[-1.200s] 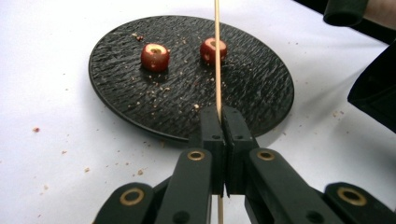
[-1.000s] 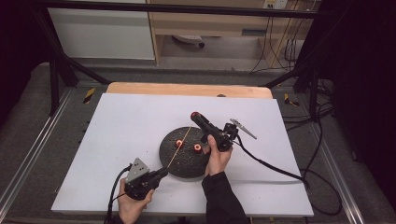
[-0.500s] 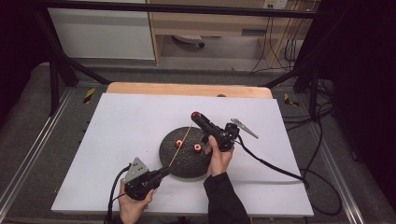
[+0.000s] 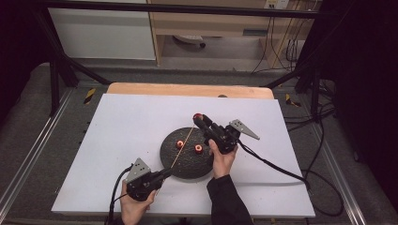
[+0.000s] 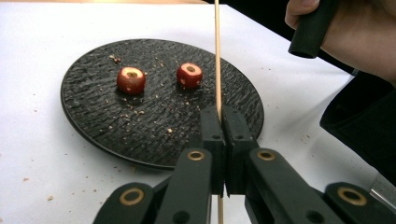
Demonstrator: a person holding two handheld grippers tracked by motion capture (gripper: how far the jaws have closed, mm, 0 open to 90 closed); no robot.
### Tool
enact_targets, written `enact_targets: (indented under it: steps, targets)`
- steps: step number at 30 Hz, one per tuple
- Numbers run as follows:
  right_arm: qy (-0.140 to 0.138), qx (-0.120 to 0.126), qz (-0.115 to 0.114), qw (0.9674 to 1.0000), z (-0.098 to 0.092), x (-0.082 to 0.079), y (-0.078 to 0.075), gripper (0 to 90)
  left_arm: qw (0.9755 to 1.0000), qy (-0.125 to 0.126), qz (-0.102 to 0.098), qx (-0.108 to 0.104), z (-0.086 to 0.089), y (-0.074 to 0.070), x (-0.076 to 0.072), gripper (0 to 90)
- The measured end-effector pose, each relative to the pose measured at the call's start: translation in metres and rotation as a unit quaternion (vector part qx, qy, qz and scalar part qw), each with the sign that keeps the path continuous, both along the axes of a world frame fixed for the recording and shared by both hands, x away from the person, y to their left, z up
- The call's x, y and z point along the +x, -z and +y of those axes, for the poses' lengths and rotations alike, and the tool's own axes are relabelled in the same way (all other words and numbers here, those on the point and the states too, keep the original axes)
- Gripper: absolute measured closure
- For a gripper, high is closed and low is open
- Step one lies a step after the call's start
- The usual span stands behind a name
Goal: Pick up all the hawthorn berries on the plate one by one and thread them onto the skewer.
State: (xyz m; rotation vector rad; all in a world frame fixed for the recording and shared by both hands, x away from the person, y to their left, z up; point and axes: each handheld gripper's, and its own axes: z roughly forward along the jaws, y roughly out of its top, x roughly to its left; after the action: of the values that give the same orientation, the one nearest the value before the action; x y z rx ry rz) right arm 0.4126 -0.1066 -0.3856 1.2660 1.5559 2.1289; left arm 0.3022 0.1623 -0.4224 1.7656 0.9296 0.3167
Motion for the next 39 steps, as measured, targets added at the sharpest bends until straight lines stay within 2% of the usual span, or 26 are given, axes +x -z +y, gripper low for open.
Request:
enact_targets:
  steps: [4, 8, 13, 16, 20, 22, 29, 32, 39]
  targets:
    - [0.000, -0.010, -0.008, 0.9999, 0.001, 0.000, 0.002, 61.8, 1.0000, -0.004, 0.000, -0.005, -0.002, 0.000, 0.000, 88.4]
    - [-0.002, -0.021, -0.021, 0.9996, 0.002, 0.000, 0.005, 61.8, 0.9996, -0.011, 0.007, -0.025, -0.002, 0.001, 0.001, 88.4]
    - [-0.001, -0.040, -0.045, 0.9982, 0.007, -0.002, 0.012, 61.8, 0.9987, -0.029, 0.007, -0.041, -0.014, 0.003, 0.000, 88.4]
    - [-0.006, -0.052, -0.046, 0.9975, 0.010, -0.004, 0.018, 61.8, 0.9984, -0.037, 0.012, -0.041, -0.020, 0.005, 0.002, 88.3]
    - [-0.015, -0.060, -0.039, 0.9973, 0.012, -0.008, 0.023, 61.8, 0.9981, -0.048, 0.006, -0.038, -0.024, 0.005, 0.007, 88.3]
    - [-0.030, -0.060, -0.029, 0.9974, 0.014, -0.010, 0.025, 61.8, 0.9979, -0.051, 0.005, -0.038, -0.023, 0.002, 0.012, 88.3]
    - [-0.049, -0.067, -0.007, 0.9965, 0.016, -0.020, 0.028, 61.7, 0.9989, -0.041, 0.004, -0.023, -0.026, -0.001, 0.023, 88.4]
    - [-0.069, -0.071, 0.012, 0.9950, 0.018, -0.024, 0.032, 61.6, 0.9989, -0.042, 0.001, -0.020, -0.026, -0.003, 0.026, 88.4]
    - [-0.095, -0.081, 0.034, 0.9916, 0.022, -0.033, 0.039, 61.5, 0.9993, -0.036, -0.008, 0.001, -0.027, -0.007, 0.033, 88.4]
